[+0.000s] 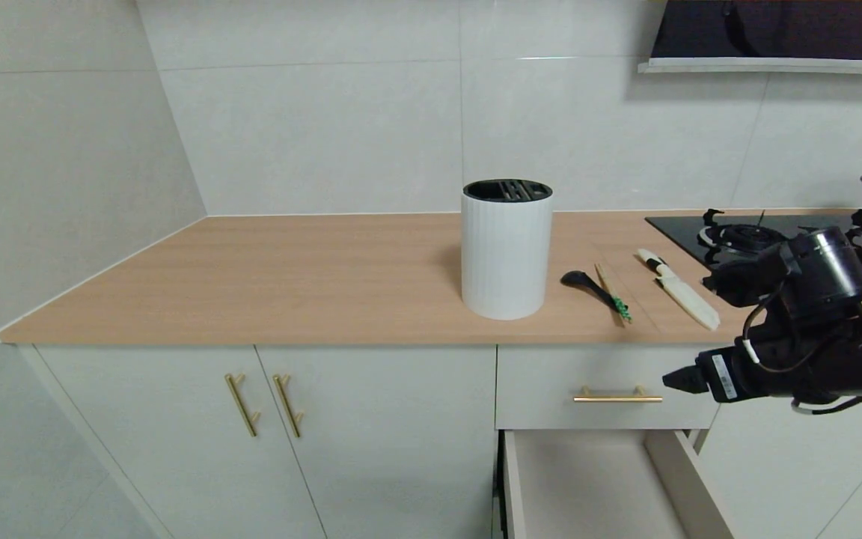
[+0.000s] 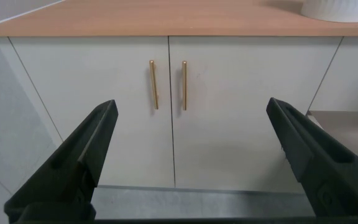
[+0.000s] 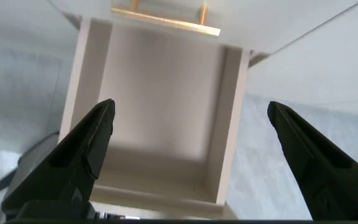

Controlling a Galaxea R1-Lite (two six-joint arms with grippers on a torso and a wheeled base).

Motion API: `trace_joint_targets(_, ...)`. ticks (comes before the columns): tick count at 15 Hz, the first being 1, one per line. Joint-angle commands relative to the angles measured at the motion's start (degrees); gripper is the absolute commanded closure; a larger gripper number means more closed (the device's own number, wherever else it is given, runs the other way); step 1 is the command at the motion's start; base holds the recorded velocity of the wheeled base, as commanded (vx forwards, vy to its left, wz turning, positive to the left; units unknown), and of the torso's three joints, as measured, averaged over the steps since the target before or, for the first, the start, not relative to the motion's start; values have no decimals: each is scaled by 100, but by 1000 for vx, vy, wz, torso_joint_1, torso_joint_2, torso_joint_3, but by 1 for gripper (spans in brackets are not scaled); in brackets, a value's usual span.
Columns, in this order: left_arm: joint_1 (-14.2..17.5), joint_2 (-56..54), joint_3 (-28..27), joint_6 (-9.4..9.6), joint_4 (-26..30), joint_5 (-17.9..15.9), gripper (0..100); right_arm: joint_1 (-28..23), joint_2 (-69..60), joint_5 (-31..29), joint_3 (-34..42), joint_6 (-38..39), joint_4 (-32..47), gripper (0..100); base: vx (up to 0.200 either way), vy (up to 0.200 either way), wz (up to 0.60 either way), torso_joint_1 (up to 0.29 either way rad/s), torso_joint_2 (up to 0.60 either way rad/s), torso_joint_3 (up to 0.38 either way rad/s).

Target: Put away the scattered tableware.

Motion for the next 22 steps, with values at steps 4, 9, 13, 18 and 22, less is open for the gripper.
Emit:
trace_joint_targets(4,2,1,0,-2,0,2,0,19,972,21,-2614,131,1203,0,0,0,0,0,0,0)
trace_joint_targets(9,2,1,0,-2,0,2,0,151,1868,-23,-3423,993,1273,0,0,0,0,0,0,0)
trace_joint_targets(13,2,1,0,-2,0,2,0,274,2211,-111,-3643,1203,1440,0,0,0,0,0,0,0)
trace_joint_targets(18,2,1,0,-2,0,11,0,247,2756,-401,-4056,1432,1405,0,0,0,0,0,0,0)
trace_joint_targets(22,2,1,0,-2,0,2,0,186,3046,-427,-4320,1599,1405,0,0,0,0,0,0,0)
